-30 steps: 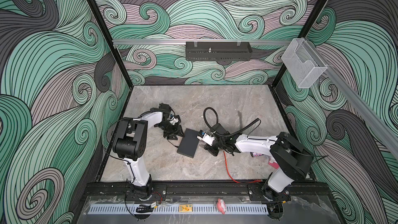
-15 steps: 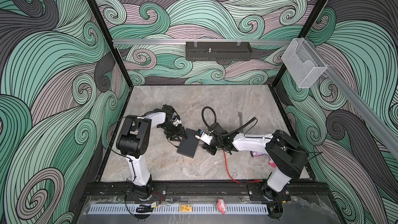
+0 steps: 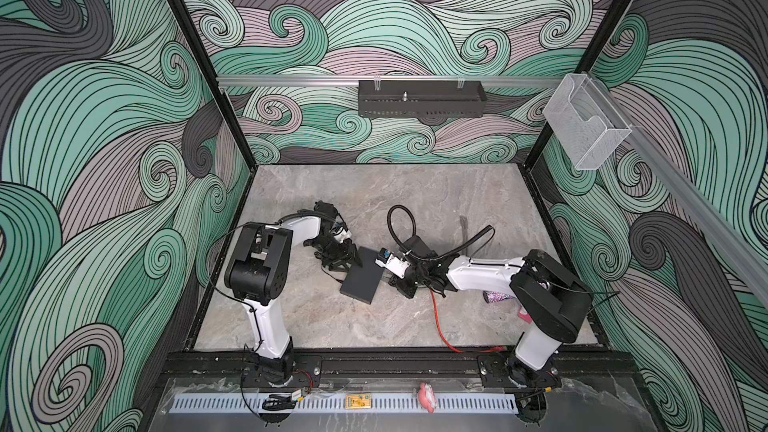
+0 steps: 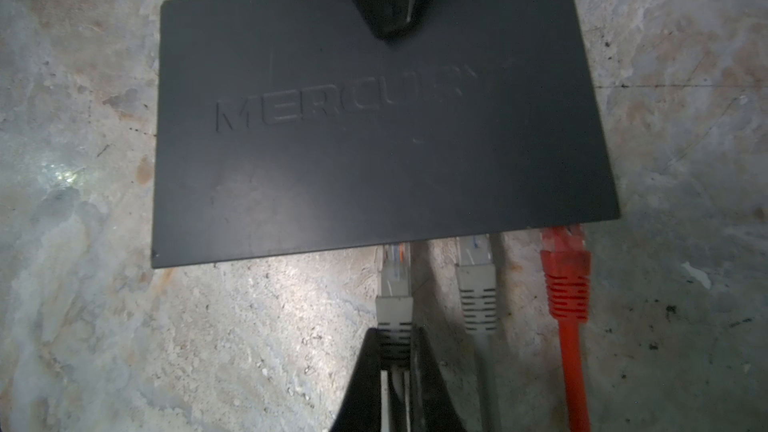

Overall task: Insert the plug into the switch port
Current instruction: 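Align the grey plug with the free port beside the other grey plug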

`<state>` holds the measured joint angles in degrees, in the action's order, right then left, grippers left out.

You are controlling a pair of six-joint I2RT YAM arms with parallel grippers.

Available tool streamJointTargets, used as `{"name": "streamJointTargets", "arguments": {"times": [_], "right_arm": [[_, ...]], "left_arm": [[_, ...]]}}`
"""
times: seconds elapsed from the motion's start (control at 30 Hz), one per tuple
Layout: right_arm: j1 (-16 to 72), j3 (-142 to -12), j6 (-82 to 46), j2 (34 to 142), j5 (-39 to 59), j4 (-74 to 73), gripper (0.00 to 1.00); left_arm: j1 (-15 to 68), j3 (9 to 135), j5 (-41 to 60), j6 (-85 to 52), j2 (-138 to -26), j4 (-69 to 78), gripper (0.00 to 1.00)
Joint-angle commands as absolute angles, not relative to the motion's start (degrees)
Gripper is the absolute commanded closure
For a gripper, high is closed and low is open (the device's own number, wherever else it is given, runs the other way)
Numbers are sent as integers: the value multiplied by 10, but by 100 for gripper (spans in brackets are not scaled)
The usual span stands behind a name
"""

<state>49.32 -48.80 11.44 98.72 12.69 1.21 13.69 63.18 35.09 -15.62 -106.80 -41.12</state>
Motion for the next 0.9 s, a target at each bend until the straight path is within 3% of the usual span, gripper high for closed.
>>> {"name": "streamJointTargets", "arguments": {"times": [0.0,0.57,0.87], "right_arm": [[503,-511,99,1001,97,17,100],[548,-560,49,990,61,54,100],[558,-519,138,1009,-3,-22,100]], "left_arm": [[147,645,362,-157,-1079,-414,47],[162,649,363,-163,-1076,-413,48],[172,647,367,-151,-1081,-419,48]]}}
